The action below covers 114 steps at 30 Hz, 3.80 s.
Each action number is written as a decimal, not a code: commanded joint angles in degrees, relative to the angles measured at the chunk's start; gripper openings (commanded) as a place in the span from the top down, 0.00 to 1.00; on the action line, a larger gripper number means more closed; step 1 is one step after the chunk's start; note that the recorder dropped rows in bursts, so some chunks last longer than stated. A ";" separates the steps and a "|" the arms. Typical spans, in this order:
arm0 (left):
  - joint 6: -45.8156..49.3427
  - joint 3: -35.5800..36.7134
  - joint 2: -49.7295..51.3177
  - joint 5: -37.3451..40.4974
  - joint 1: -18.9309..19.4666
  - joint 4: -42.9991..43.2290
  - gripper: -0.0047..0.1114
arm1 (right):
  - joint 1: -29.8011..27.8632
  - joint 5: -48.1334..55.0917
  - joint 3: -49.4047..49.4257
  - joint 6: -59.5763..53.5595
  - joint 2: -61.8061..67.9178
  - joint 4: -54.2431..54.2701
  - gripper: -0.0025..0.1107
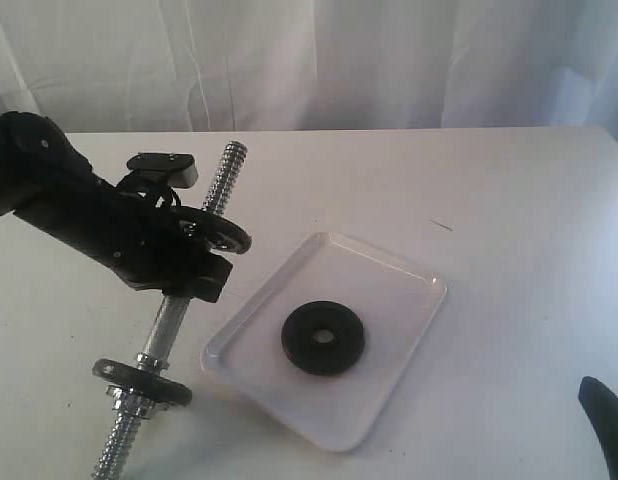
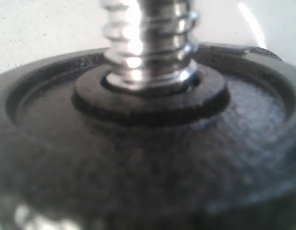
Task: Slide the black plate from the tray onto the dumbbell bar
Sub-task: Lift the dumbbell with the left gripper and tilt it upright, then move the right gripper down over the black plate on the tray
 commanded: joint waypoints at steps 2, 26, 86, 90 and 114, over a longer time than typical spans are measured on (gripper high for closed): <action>2.35 0.11 -5.65 -0.13 -0.07 -2.43 0.96 | -0.22 -9.02 0.25 2.80 -0.28 1.62 0.05; 3.75 4.35 -10.59 -2.38 -0.07 -2.43 0.96 | -0.11 -34.21 0.25 25.80 -0.28 18.39 0.05; 6.12 4.35 -11.61 -3.45 -0.07 -2.89 0.96 | -0.11 16.38 -43.98 -9.28 36.48 4.27 0.98; 7.41 4.35 -11.61 -3.45 -0.07 -2.89 0.96 | -0.11 24.01 -55.93 -19.20 52.09 8.77 0.98; 7.69 4.35 -11.61 -1.71 0.04 0.43 0.96 | 14.31 34.53 -76.47 -37.19 97.62 24.06 0.06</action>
